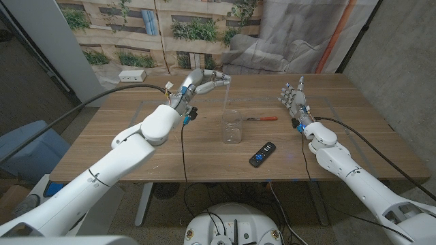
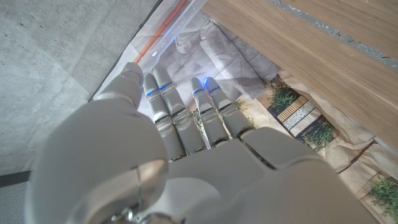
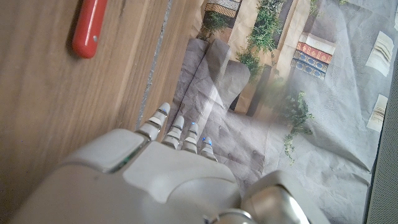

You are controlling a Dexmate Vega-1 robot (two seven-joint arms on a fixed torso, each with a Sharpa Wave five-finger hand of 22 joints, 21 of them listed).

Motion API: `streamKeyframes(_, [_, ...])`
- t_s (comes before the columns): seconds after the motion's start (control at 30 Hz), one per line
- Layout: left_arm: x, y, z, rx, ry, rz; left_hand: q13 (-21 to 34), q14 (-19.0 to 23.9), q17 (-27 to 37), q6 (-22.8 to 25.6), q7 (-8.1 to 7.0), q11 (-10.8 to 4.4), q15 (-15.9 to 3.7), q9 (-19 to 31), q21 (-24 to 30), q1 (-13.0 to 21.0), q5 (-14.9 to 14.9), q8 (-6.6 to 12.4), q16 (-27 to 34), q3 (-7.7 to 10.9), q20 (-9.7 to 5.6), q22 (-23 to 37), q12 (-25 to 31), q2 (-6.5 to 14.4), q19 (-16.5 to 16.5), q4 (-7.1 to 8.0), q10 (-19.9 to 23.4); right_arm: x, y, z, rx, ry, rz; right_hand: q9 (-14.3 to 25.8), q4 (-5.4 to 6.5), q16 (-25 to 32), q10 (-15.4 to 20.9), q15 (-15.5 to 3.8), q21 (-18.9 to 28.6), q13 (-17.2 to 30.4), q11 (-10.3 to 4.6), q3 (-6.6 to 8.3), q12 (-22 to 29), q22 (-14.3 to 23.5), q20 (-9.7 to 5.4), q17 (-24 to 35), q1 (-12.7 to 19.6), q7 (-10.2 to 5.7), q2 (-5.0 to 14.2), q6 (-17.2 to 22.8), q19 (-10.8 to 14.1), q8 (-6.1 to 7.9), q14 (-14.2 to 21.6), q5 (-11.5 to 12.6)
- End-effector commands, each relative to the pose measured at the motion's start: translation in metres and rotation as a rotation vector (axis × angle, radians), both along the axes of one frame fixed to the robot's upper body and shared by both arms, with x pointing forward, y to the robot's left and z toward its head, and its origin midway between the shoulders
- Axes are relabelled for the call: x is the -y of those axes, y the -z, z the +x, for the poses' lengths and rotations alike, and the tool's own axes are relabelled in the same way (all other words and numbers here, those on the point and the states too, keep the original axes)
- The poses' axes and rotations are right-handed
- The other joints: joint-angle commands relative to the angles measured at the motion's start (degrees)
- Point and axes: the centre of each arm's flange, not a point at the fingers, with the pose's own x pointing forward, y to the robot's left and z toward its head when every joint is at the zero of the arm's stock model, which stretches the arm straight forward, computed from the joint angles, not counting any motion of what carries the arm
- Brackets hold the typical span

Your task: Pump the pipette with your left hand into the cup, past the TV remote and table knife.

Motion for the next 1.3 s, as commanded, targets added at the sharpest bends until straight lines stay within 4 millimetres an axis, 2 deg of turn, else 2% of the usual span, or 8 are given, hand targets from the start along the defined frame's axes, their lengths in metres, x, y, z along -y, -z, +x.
streamKeyframes(0.03, [0.011,0.008,-0.003,0.048,-0.012,0.045,0.14,-0.28,0.07,0.06,-0.27,-0.49,-7.03,0.09,-0.06,-0.33,-0.14,-0.12,-0.06,0.2,0.06,0.27,-0.05,0.01,-0.28,-0.26,0.22,0.0,0.0,0.0,-0.001,0.0,0.0,0.09,0.03,0.36,0.02,-4.82,0.2,0.18,-0.38,-0.37,0.2,0.31,0.1,0.26,0.0,-0.48,3.34,0.17,0.26,0.39,-0.29,0.31])
streamKeyframes(1.3, [0.038,0.036,0.02,0.052,0.011,0.09,0.15,-0.62,0.09,-0.37,-0.49,-0.57,-6.76,0.09,-0.2,-0.6,-0.16,-0.24,0.0,0.15,0.09,0.23,-0.19,0.1,-0.53,-0.23,-0.23,0.0,0.0,0.0,-0.001,0.0,0.0,0.09,0.03,0.34,-0.24,-4.79,0.2,0.18,-0.27,-0.37,0.09,0.31,0.09,0.26,0.01,-0.51,3.34,0.15,0.28,0.38,-0.34,0.31])
